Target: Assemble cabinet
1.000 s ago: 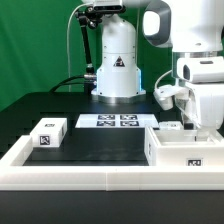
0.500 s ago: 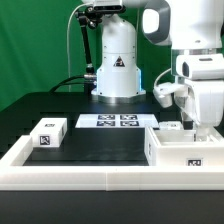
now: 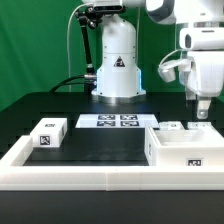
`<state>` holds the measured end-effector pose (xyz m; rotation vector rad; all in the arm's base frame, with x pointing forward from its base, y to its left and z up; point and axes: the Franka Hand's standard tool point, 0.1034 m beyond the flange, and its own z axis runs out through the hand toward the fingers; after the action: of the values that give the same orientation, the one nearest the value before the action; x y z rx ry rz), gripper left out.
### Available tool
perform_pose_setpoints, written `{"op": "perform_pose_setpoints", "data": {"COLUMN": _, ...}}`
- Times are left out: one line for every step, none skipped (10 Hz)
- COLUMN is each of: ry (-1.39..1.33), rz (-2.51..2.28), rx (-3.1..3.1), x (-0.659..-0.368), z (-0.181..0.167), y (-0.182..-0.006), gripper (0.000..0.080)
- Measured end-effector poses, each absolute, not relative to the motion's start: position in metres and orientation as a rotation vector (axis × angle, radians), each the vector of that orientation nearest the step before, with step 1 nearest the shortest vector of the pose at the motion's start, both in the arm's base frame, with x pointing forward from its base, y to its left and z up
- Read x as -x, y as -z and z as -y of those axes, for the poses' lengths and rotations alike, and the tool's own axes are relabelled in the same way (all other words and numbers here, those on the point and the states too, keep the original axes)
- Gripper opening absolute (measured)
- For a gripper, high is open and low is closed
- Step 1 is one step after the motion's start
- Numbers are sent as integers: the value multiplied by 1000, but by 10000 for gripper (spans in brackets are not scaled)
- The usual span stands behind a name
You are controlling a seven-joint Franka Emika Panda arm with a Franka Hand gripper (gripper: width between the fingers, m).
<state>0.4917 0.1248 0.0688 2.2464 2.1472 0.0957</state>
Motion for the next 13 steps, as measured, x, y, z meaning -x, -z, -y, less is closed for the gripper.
{"op": "perform_pose_setpoints", "data": {"ry": -94, "rz": -2143, "rx": -2252, "x": -492, "z": -124, "y": -68, "gripper": 796}}
{"op": "perform_pose_setpoints", "data": {"ry": -94, "rz": -2143, "rx": -2253, "x": -492, "z": -124, "y": -68, "gripper": 796}}
{"op": "perform_pose_setpoints", "data": {"ry": -93, "rz": -2143, "rx": -2253, "x": -492, "z": -124, "y": -67, "gripper": 796}}
{"op": "perform_pose_setpoints", "data": {"ry": -93, "rz": -2136, "rx": -2261, "x": -491, "z": -124, "y": -67, "gripper": 796}}
{"op": "perform_pose_setpoints", "data": {"ry": -101, "rz": -2094, "rx": -2305, "x": -482, "z": -130, "y": -67, "gripper": 796}}
{"op": "perform_pose_setpoints", "data": {"ry": -109, "rz": -2085, "rx": -2318, "x": -469, "z": -138, "y": -66, "gripper": 796}}
{"op": "perform_pose_setpoints", "data": {"ry": -102, "rz": -2099, "rx": -2313, "x": -458, "z": -143, "y": -65, "gripper": 796}}
{"op": "perform_pose_setpoints", "data": {"ry": -91, "rz": -2114, "rx": -2308, "x": -449, "z": -147, "y": -64, "gripper": 796}}
{"op": "perform_pose_setpoints", "data": {"ry": -80, "rz": -2125, "rx": -2309, "x": -442, "z": -151, "y": -61, "gripper": 796}}
{"op": "perform_pose_setpoints", "data": {"ry": -85, "rz": -2127, "rx": -2319, "x": -436, "z": -158, "y": -58, "gripper": 796}}
{"op": "perform_pose_setpoints", "data": {"ry": -94, "rz": -2131, "rx": -2324, "x": -431, "z": -167, "y": -54, "gripper": 796}}
{"op": "perform_pose_setpoints", "data": {"ry": -106, "rz": -2139, "rx": -2319, "x": -429, "z": -175, "y": -53, "gripper": 796}}
{"op": "perform_pose_setpoints", "data": {"ry": -120, "rz": -2144, "rx": -2320, "x": -428, "z": -178, "y": -49, "gripper": 796}}
